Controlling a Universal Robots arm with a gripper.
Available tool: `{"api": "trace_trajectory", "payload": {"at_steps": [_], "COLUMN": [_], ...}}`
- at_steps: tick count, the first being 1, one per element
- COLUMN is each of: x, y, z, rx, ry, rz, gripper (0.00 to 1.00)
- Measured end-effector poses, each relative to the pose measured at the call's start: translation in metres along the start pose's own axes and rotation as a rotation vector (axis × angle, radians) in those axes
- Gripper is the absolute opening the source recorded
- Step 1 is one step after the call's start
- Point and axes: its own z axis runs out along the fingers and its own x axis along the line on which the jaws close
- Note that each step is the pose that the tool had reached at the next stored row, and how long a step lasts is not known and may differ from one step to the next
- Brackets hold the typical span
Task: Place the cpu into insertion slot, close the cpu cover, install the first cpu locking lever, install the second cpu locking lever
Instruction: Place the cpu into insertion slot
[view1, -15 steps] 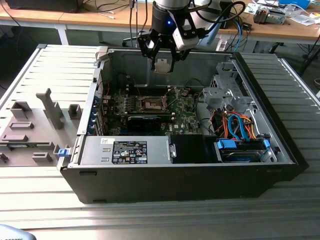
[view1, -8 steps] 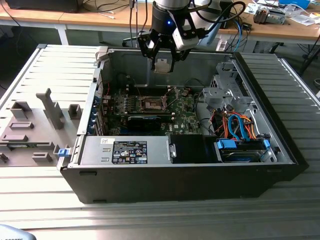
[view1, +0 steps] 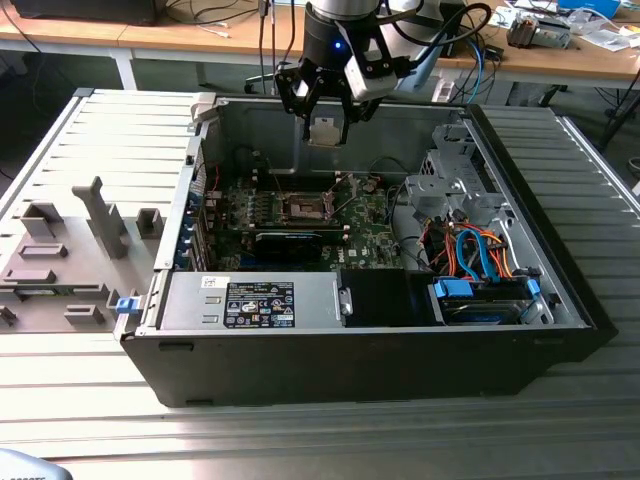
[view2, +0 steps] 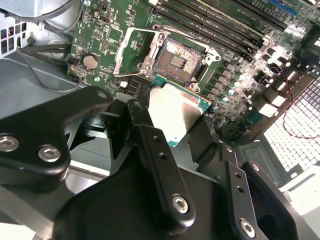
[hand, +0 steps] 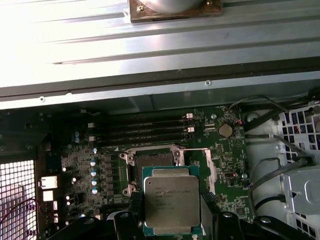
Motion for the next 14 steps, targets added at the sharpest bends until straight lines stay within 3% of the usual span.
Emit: {"api": "trace_trajectory", "payload": {"at_steps": [14], "x": [0.0], "y": [0.0], "z": [0.0002], "rx": [-0.0003], "ry": [-0.0013], "rz": [0.014], "gripper": [0.55]}}
